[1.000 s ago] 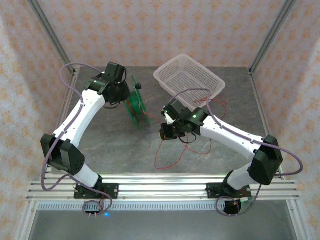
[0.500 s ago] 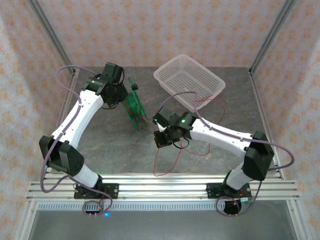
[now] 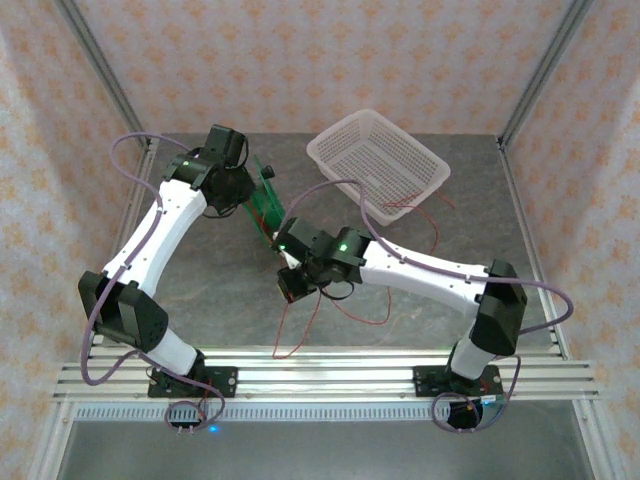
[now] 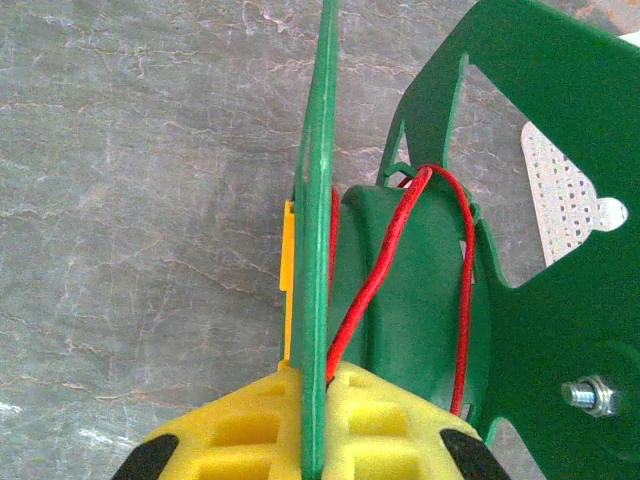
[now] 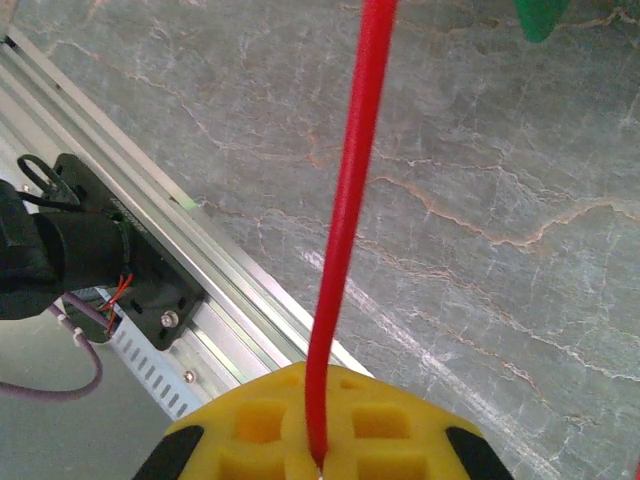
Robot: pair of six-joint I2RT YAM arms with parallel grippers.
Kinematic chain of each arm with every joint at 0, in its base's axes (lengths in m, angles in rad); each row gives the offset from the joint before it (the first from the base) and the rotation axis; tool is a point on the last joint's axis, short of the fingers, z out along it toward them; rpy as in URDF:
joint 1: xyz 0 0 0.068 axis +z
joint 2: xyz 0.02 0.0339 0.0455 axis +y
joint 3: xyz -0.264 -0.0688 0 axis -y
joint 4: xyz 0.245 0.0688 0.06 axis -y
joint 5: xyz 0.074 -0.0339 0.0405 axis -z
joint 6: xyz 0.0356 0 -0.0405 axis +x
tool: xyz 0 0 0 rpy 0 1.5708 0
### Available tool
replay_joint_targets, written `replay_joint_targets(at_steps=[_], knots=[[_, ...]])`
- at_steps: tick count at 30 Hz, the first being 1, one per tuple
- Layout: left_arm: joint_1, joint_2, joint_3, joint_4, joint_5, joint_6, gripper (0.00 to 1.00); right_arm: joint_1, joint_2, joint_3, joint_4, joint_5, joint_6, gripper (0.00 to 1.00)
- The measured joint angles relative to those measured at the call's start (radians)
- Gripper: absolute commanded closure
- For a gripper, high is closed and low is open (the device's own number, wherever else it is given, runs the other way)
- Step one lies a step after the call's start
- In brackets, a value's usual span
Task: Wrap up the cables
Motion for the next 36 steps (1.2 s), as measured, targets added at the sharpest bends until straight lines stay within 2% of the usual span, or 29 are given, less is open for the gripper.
replay_joint_targets(at_steps=[11, 23, 30, 36], knots=[[-0.001, 0.000, 0.000, -0.003, 0.000, 0.001, 1.00, 0.000, 0.000, -0.092, 0.027, -0.015, 0.002, 1.00], [-0.003, 0.000, 0.005, -0.021, 0.001, -0.001, 1.00, -0.010, -0.125, -0.269, 0.051, 0.059, 0.045, 1.00], [-0.003, 0.000, 0.005, -0.020, 0.005, -0.025, 1.00, -0.086, -0.286, -0.359, 0.066, 0.102, 0.096, 1.00], [0.000, 0.000, 0.005, -0.010, 0.027, -0.058, 1.00, -0.092, -0.298, -0.383, 0.085, 0.101, 0.114, 1.00]])
